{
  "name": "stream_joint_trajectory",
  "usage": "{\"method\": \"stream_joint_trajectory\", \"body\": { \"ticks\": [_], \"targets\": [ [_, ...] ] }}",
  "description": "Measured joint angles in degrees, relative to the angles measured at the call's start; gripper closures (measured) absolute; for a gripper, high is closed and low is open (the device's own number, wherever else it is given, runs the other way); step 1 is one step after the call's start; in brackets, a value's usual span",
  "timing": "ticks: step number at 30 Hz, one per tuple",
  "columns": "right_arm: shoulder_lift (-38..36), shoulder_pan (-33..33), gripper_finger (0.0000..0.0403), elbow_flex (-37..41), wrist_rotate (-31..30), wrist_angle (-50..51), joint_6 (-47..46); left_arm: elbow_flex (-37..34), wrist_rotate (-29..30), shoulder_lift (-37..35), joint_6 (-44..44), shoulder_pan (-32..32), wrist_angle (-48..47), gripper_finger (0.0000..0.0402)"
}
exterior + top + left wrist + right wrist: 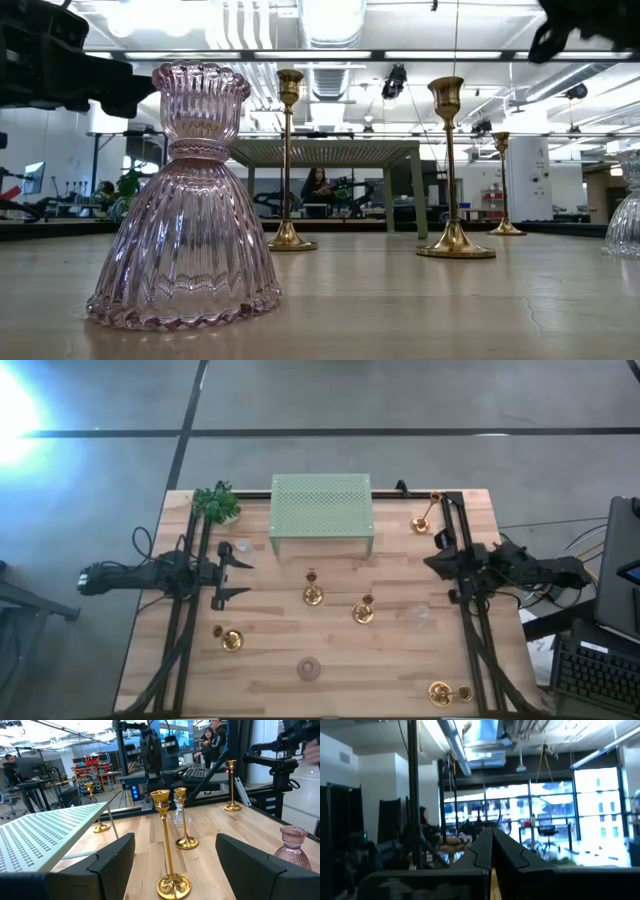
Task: Pick & Place candle stick holders
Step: Put the gold candle holder on the shelf
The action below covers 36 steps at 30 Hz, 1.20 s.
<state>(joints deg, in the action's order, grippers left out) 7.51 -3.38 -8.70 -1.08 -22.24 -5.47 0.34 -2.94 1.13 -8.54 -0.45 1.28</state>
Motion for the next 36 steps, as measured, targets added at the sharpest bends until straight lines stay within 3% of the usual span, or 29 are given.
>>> {"method": "stream_joint_trajectory", "body": {
  "ticks": [11,19,24,30,36],
  "targets": [
    [19.63,0.02,0.0394,-24.29,-15.18,26.39,8.02,0.00,0.00,0.00,0.00,-0.01,0.02,0.0119],
    [34.77,0.02,0.0394,-36.14,-17.20,39.63,5.21,0.00,0.00,0.00,0.00,0.00,0.02,0.0119],
    [39.06,0.02,0.0394,-40.87,-24.08,55.78,-6.67,0.00,0.00,0.00,0.00,-0.01,0.02,0.0119],
    [39.71,-1.20,0.0394,-42.19,-36.88,77.44,-28.87,0.00,0.00,0.02,0.00,0.00,0.02,0.0119],
    [37.06,-8.10,0.0394,-34.80,-49.66,78.60,-48.12,0.00,0.00,0.00,0.00,0.00,0.02,0.0119]
  ]
}}
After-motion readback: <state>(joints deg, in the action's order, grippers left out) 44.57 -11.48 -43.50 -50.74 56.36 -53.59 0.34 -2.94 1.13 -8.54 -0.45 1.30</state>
